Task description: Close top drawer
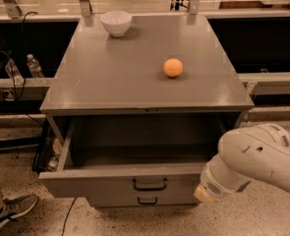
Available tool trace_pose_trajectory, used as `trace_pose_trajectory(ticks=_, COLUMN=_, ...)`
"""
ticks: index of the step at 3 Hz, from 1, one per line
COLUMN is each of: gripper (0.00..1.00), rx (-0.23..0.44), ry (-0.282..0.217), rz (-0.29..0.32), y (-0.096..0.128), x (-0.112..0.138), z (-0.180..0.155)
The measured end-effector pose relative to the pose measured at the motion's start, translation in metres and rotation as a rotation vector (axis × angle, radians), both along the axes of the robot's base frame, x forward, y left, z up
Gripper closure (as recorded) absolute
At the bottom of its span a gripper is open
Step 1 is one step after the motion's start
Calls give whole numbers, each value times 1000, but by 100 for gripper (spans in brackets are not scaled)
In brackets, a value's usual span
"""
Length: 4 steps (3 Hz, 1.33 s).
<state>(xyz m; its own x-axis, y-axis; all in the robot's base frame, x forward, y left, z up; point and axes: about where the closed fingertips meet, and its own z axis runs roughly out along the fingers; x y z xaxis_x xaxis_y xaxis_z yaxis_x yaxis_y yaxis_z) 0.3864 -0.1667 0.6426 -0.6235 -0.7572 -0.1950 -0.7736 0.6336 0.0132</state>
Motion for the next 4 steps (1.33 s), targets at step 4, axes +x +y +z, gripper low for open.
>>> trace_pose_trajectory(ticks=4, gripper=100, rx=63, ry=-149, rz=2, y=27, x=82, z=5)
